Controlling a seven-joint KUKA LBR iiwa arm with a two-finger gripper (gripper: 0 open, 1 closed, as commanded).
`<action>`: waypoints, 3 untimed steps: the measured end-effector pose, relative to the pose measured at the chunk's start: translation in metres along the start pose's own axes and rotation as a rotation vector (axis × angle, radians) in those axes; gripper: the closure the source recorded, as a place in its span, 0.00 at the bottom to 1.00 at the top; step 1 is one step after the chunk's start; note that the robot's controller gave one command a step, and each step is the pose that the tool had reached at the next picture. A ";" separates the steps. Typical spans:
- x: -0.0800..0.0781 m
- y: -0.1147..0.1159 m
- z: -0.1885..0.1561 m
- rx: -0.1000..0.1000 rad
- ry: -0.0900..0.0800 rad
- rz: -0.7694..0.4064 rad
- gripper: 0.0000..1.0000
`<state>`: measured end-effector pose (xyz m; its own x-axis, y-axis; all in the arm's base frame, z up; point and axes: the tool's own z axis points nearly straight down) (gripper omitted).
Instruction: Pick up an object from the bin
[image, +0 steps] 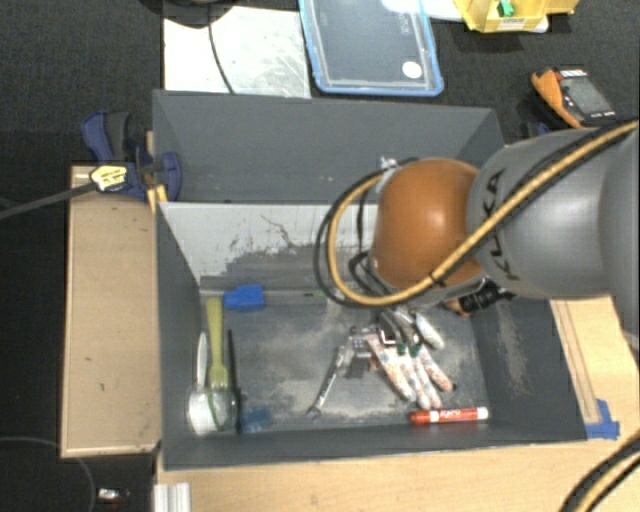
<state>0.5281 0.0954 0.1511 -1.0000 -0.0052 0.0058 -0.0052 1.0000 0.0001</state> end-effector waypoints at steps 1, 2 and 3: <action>-0.002 -0.001 -0.004 -0.001 -0.008 0.004 0.00; -0.003 0.006 0.046 0.000 -0.012 -0.333 0.00; 0.001 0.009 0.023 0.001 -0.007 -0.465 0.00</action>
Offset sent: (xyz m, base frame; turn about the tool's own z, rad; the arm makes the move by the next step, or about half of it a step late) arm 0.0000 0.0095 -0.0811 -0.5421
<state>0.5270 0.1040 0.1278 -0.8915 -0.4530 -0.0019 -0.4530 0.8915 0.0005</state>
